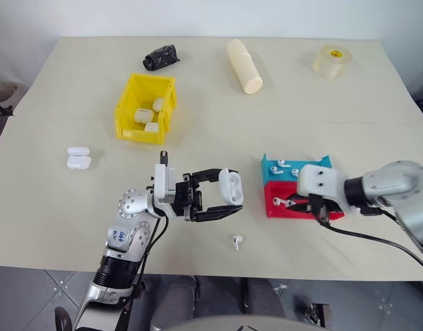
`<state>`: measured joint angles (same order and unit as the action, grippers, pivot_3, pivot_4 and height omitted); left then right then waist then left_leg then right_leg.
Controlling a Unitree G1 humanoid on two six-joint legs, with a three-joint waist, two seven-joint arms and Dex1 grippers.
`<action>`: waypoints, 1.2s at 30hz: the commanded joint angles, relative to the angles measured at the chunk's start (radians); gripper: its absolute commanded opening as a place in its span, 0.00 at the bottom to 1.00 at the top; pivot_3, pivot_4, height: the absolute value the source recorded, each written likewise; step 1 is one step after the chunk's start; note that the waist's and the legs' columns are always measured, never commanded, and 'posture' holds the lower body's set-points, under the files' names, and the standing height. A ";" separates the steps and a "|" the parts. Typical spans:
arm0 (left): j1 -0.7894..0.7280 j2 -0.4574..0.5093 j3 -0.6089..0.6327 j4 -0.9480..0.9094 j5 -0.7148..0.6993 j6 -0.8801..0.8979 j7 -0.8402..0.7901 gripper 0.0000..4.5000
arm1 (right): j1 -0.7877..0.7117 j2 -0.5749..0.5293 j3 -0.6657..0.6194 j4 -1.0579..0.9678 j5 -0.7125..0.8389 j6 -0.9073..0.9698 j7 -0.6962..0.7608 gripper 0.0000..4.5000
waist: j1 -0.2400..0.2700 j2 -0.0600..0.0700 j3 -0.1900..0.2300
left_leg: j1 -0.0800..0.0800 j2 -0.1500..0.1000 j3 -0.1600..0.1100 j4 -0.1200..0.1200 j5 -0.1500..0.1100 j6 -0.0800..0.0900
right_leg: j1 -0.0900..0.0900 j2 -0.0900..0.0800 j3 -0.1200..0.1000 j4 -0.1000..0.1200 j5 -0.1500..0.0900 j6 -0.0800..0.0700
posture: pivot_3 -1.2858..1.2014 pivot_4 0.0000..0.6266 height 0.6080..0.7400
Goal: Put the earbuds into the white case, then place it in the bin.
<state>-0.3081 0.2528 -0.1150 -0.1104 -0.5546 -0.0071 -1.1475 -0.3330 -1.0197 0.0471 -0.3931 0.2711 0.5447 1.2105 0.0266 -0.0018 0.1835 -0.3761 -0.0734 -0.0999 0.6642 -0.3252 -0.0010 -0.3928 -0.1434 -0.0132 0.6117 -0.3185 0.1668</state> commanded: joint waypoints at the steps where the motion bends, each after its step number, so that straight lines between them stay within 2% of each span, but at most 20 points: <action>1: -0.015 0.004 0.010 -0.025 -0.028 -0.001 -0.014 0.62 | 0.052 0.096 -0.154 0.000 0.160 -0.127 0.031 0.12 | 0.000 0.000 0.000 | 0.000 0.000 0.000 0.000 0.000 0.000 | 0.000 0.000 0.000 0.000 0.000 0.000 | 0.52 0.24 1.00; 5: -0.030 0.002 0.009 -0.012 -0.031 0.008 -0.022 0.62 | 0.101 0.240 -0.248 -0.013 0.315 -0.195 0.021 0.12 | -0.001 0.000 0.000 | 0.000 0.000 0.000 0.001 0.000 0.000 | 0.000 0.000 0.000 0.001 0.000 0.000 | 0.52 0.24 1.00; 7: -0.037 0.003 0.013 -0.007 -0.035 0.012 -0.026 0.62 | 0.101 0.279 -0.241 -0.033 0.345 -0.175 -0.016 0.12 | -0.002 0.000 0.000 | 0.000 0.000 0.000 0.002 0.000 0.000 | 0.000 0.000 0.000 0.001 0.000 0.000 | 0.52 0.24 1.00; 11: -0.055 -0.003 0.014 0.006 -0.040 0.025 -0.031 0.62 | 0.077 0.432 -0.220 -0.084 0.458 -0.172 -0.137 0.12 | -0.004 0.000 0.000 | 0.001 0.001 0.000 0.002 0.000 0.000 | 0.000 0.001 0.000 0.002 0.000 0.000 | 0.52 0.24 1.00; 18: -0.069 -0.009 0.018 0.005 -0.047 0.047 -0.032 0.62 | 0.068 0.640 -0.165 -0.154 0.543 -0.194 -0.299 0.12 | -0.004 0.000 0.000 | 0.001 0.001 -0.001 0.002 0.001 -0.001 | 0.000 0.001 0.001 0.004 0.000 0.000 | 0.52 0.24 1.00; 25: -0.074 -0.018 0.021 -0.019 -0.064 0.076 -0.012 0.62 | 0.109 0.706 -0.098 -0.183 0.550 -0.204 -0.355 0.12 | -0.004 0.000 0.000 | 0.001 0.000 -0.002 0.002 0.001 -0.001 | -0.001 0.001 0.001 0.004 0.000 0.000 | 0.52 0.24 1.00; 36: -0.082 -0.019 0.025 -0.051 -0.081 0.113 0.002 0.62 | 0.149 0.727 -0.045 -0.109 0.468 -0.312 -0.325 0.12 | -0.006 0.000 0.000 | 0.002 0.000 -0.001 0.001 0.001 -0.001 | -0.001 0.002 0.002 0.006 0.000 -0.001 | 0.52 0.24 1.00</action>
<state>-0.3782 0.2410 -0.0971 -0.1136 -0.6075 0.1106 -1.1499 -0.1878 -0.2993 -0.0041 -0.4994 0.7511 0.2620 0.8731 0.0206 -0.0017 0.1834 -0.3743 -0.0731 -0.1012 0.6656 -0.3245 -0.0021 -0.3938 -0.1417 -0.0115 0.6177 -0.3185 0.1660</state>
